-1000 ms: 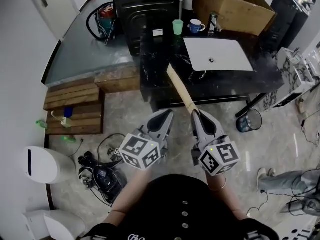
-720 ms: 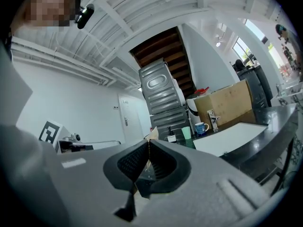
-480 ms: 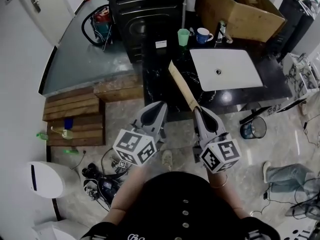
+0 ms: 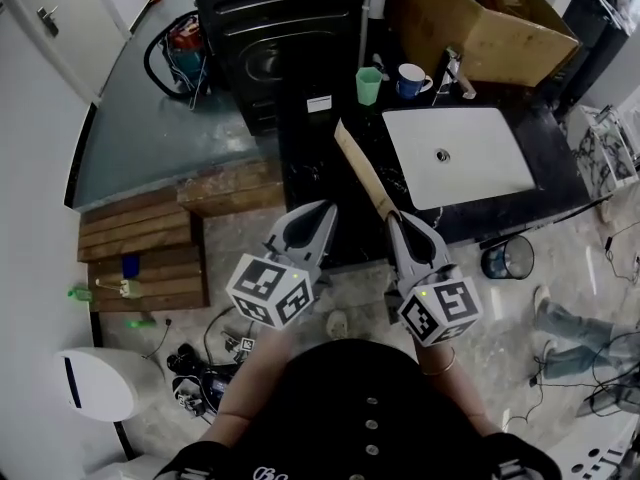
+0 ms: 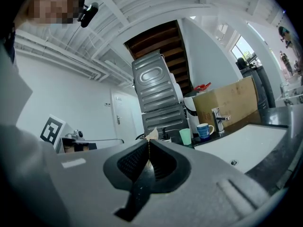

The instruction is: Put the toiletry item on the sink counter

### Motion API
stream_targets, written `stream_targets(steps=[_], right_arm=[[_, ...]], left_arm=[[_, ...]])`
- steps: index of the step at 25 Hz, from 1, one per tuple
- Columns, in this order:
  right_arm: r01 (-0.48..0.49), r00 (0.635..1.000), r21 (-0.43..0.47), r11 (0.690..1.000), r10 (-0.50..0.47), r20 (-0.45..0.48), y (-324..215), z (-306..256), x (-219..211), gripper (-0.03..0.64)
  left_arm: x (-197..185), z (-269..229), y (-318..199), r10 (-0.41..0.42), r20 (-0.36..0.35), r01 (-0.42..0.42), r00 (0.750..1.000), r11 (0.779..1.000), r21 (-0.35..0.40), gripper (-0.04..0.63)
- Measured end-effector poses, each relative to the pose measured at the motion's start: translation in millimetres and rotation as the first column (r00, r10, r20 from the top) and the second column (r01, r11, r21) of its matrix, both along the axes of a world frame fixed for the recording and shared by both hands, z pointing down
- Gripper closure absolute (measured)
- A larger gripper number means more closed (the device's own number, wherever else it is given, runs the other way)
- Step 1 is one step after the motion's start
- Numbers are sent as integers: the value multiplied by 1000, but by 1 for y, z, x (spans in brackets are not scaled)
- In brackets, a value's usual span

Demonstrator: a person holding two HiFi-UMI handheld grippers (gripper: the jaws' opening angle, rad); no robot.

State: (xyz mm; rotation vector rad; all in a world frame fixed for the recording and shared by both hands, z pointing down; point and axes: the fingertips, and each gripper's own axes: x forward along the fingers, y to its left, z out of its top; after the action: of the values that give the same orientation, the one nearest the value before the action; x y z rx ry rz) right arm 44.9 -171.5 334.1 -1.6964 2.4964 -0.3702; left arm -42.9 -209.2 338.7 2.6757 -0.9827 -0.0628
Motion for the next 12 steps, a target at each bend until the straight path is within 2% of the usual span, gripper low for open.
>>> stream_targets(steps=[12], right_arm=[[-38, 999, -43, 998, 37, -20, -29, 15, 12, 611]], left_arm=[[12, 19, -37, 35, -8, -36, 999, 998, -52, 583]])
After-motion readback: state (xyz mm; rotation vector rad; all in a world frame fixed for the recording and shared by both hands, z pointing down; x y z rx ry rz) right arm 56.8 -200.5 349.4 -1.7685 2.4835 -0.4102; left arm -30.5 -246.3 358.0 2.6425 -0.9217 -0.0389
